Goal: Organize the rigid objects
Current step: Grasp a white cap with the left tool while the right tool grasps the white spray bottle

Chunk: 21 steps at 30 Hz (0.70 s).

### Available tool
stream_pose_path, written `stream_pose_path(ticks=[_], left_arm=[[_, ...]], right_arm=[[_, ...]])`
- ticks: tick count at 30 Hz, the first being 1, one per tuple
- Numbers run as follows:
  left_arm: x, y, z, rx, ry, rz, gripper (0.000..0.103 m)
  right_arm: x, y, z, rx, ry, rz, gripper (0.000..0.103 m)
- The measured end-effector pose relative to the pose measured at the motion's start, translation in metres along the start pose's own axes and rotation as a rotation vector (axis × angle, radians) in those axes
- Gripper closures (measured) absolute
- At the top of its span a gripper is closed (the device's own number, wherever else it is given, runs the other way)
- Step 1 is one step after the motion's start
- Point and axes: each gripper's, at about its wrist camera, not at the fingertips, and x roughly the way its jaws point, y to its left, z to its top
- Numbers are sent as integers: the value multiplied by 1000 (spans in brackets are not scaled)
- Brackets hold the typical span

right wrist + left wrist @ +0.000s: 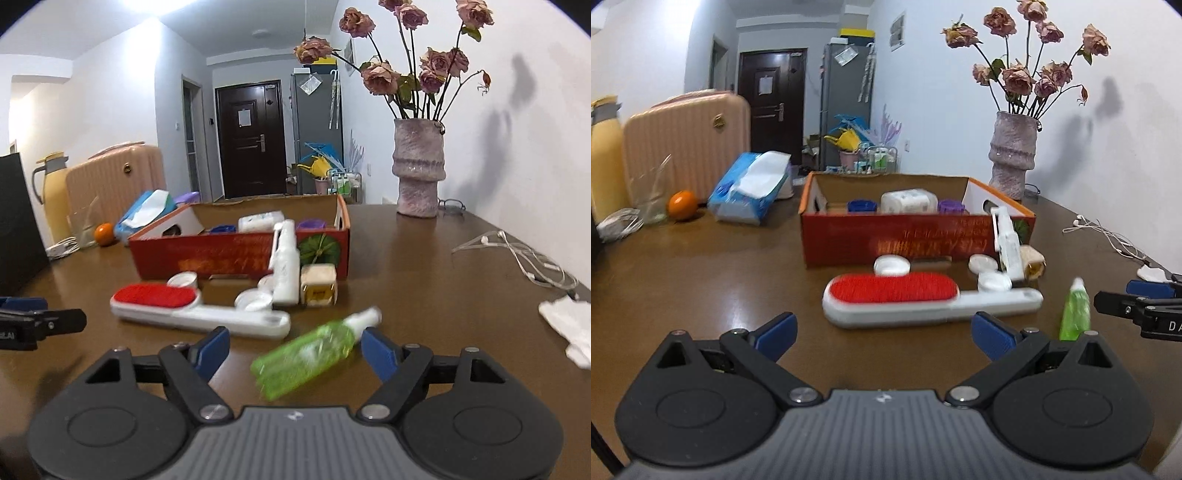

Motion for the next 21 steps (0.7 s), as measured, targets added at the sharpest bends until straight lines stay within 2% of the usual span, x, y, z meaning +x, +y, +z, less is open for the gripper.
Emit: stream_pose_path(ticks=[3, 8, 12, 15, 18, 20, 21], left_arm=[[27, -1, 14, 31, -1, -11, 3], [80, 3, 37, 58, 55, -39, 17], [120, 6, 48, 82, 119, -49, 17], [141, 6, 49, 79, 151, -91, 18], [156, 4, 50, 96, 164, -100, 29], [164, 3, 50, 96, 178, -120, 44], [168, 4, 49, 88, 186, -133, 47]], right_arm=[[19, -2, 15, -23, 0, 15, 31], [55, 0, 39, -72, 15, 62, 40], [91, 6, 57, -118, 48, 70, 45], [116, 9, 65, -130, 85, 79, 51], [134, 9, 68, -131, 104, 69, 58], [145, 9, 68, -127, 120, 63, 65], [148, 9, 68, -125, 127, 63, 75]])
